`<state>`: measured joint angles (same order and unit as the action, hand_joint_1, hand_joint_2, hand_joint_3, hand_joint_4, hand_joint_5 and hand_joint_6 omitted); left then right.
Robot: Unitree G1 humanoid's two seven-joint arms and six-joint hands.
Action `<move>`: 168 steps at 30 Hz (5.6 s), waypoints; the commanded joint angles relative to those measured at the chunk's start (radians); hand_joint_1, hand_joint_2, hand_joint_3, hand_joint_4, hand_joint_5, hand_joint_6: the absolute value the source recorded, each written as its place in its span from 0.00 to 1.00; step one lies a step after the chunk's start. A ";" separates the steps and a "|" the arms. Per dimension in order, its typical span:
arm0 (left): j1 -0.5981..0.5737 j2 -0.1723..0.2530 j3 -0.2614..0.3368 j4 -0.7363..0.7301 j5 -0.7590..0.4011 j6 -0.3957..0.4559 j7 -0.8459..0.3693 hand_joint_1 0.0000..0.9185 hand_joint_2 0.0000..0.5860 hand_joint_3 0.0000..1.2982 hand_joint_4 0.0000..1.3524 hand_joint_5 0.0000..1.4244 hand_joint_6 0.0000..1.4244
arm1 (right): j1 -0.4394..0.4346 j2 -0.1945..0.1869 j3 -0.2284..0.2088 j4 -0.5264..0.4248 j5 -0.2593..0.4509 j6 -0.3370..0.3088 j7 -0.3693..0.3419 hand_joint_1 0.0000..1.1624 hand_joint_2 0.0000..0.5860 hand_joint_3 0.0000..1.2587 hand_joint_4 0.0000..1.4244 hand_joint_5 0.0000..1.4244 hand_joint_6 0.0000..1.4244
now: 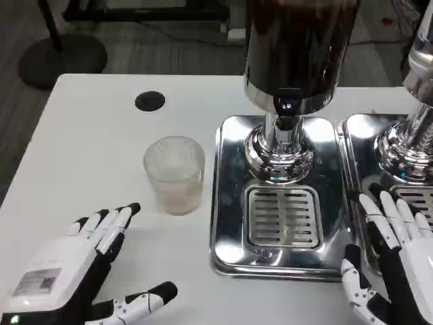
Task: Grasp the cup under the faucet to collect the drink, then remove the cup.
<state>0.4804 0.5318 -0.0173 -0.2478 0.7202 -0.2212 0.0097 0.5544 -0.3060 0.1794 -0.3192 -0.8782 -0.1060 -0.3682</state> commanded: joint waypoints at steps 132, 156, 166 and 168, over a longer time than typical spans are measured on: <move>-0.941 -0.125 -0.213 1.237 -0.258 -0.490 0.253 0.30 0.26 0.31 0.39 0.58 0.75 | 0.049 0.082 -0.032 -0.066 0.195 -0.068 0.039 0.35 0.98 0.26 0.07 0.03 0.16; -1.029 -0.244 -0.283 1.276 -0.229 -0.525 0.198 0.28 0.26 0.31 0.40 0.57 0.75 | 0.111 0.122 -0.045 -0.118 0.169 -0.077 0.025 0.34 0.98 0.26 0.08 0.04 0.16; -1.065 -0.279 -0.328 1.322 -0.220 -0.533 0.188 0.28 0.26 0.31 0.39 0.57 0.75 | 0.142 0.144 -0.049 -0.147 0.158 -0.076 0.028 0.33 0.98 0.26 0.08 0.04 0.16; -1.069 -0.286 -0.333 1.326 -0.219 -0.536 0.185 0.28 0.26 0.31 0.39 0.57 0.74 | 0.145 0.146 -0.048 -0.149 0.156 -0.076 0.028 0.33 0.98 0.26 0.08 0.04 0.16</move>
<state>-0.5570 0.2555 -0.3393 1.0736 0.4932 -0.7223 0.2017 0.6883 -0.1662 0.1373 -0.4486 -0.7175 -0.1685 -0.3282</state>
